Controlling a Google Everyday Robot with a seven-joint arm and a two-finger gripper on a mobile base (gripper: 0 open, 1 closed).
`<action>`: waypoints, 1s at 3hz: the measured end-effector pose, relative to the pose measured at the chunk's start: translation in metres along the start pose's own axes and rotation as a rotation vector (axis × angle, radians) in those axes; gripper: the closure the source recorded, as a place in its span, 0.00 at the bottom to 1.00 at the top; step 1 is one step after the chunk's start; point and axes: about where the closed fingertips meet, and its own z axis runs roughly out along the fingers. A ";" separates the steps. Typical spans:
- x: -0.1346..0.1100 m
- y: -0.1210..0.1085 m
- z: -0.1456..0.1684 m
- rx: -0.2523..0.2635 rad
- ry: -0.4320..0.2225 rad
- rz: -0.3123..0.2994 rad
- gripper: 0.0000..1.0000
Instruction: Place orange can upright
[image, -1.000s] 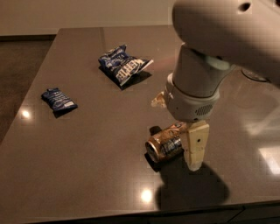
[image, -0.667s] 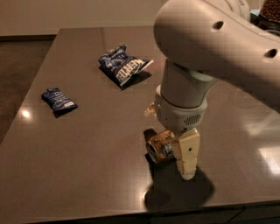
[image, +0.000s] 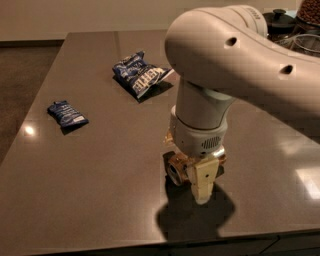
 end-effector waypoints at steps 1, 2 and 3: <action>0.005 -0.002 0.003 -0.003 0.003 0.020 0.41; 0.020 -0.008 -0.009 0.024 -0.002 0.089 0.72; 0.040 -0.021 -0.046 0.097 -0.091 0.198 0.96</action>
Offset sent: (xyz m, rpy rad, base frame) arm 0.0216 -0.0236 0.0138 -0.0019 -0.0261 -0.1232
